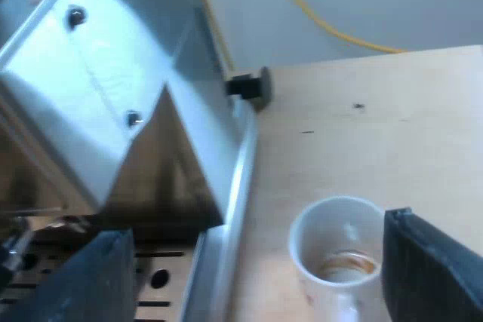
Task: Pour the beans into the coffee machine
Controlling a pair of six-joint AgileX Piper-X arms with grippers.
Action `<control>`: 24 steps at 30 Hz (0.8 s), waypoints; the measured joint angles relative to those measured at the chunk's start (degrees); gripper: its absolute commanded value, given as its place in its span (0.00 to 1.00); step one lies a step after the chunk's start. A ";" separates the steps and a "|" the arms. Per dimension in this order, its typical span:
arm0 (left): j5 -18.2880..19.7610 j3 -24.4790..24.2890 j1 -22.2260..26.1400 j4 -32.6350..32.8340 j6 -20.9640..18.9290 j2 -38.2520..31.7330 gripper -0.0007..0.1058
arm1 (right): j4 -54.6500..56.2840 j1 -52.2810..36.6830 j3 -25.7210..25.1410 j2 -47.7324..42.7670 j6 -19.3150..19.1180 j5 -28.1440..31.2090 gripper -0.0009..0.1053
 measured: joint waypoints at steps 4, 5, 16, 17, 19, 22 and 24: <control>0.00 -0.10 0.00 0.73 0.00 -1.26 0.68 | 1.85 -1.39 0.00 -1.54 -1.27 0.00 0.65; -0.15 -0.08 -0.23 2.18 0.00 -2.01 0.68 | 2.88 -1.67 -0.05 -2.25 -2.83 0.00 0.65; -0.46 -0.08 -3.91 6.97 0.11 -10.39 0.68 | 8.80 -1.90 -0.06 -12.89 -5.63 8.58 0.65; -0.91 -0.08 -3.90 7.70 0.11 -11.42 0.68 | 9.33 -1.90 -0.06 -13.92 -5.63 8.90 0.65; -1.81 -0.08 -3.90 8.73 0.11 -13.27 0.68 | 10.30 -1.90 -0.06 -15.36 -5.63 8.99 0.65; -3.40 -0.08 -3.90 10.36 0.11 -16.48 0.68 | 11.30 -1.90 -0.06 -17.80 -5.63 8.99 0.65; -3.76 -0.08 -3.90 11.04 0.11 -19.27 0.68 | 11.39 -1.90 -0.06 -19.73 -5.63 8.99 0.65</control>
